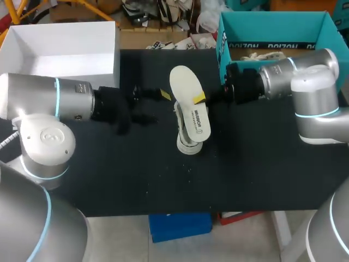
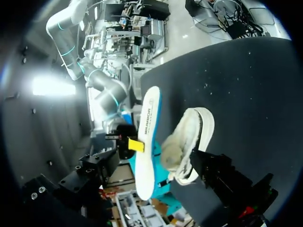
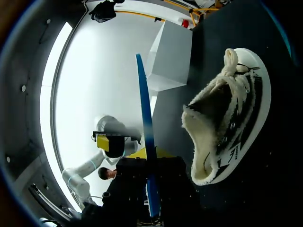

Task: Take the shoe out of the shoebox, open the shoe tongue, remove and reinsert the insole, then place the shoe into the shoebox

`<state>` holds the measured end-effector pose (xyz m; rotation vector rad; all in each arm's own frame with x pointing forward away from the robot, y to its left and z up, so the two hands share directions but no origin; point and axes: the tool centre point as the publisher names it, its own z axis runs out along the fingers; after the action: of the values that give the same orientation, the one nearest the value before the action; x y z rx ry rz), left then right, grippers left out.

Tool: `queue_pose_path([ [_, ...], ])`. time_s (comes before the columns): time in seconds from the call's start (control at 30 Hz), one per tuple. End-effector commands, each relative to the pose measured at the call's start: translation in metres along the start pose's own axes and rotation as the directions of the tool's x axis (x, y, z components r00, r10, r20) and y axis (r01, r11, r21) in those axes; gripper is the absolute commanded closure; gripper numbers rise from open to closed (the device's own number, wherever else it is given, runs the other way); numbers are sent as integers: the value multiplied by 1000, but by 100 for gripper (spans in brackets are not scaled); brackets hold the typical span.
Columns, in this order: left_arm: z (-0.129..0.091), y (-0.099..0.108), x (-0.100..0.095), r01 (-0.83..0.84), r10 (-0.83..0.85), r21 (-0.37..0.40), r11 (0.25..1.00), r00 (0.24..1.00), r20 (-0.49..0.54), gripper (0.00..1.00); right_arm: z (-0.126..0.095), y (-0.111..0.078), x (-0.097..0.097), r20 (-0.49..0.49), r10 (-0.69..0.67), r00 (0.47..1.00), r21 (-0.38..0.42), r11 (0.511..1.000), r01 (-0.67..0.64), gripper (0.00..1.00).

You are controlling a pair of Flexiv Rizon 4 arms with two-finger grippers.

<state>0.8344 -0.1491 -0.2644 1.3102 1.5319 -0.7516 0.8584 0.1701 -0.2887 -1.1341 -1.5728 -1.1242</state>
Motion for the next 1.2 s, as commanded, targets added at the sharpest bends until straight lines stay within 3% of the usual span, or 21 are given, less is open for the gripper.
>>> queue_pose_path([
  [0.03, 7, -6, 9, -8, 20, -98, 995, 993, 118, 0, 1, 0, 0, 3, 1, 1000, 0, 1000, -1, 100],
  [0.2, 15, 3, 11, 2, 13, -102, 995, 988, 152, 0, 1, 0, 0, 3, 1, 1000, 0, 1000, -1, 100],
  [0.43, 27, 18, 7, 51, -31, -67, 996, 960, 279, 0, 1, 0, 0, 3, 1, 1000, 0, 1000, -1, 100],
  [0.63, 45, 28, 3, 46, -29, -52, 998, 957, 288, 1, 1, 0, 0, 3, 1, 1000, 0, 1000, -1, 100],
  [0.73, 54, 32, 2, 40, -22, -55, 998, 956, 292, 10, 1, 0, 0, 3, 1, 1000, 0, 1000, -1, 100],
  [0.83, 63, 34, 1, 38, -20, -54, 998, 954, 298, 33, 1, 0, 0, 3, 1, 1000, 0, 1000, -1, 100],
  [0.97, 74, 36, 1, 38, -22, -45, 998, 951, 309, 52, 1, 0, 0, 3, 1, 1000, 0, 1000, -1, 100],
  [1.2, 85, 40, -1, 42, -21, -56, 998, 943, 331, 54, 1, 0, 0, 3, 1, 1000, 0, 1000, -1, 100],
])
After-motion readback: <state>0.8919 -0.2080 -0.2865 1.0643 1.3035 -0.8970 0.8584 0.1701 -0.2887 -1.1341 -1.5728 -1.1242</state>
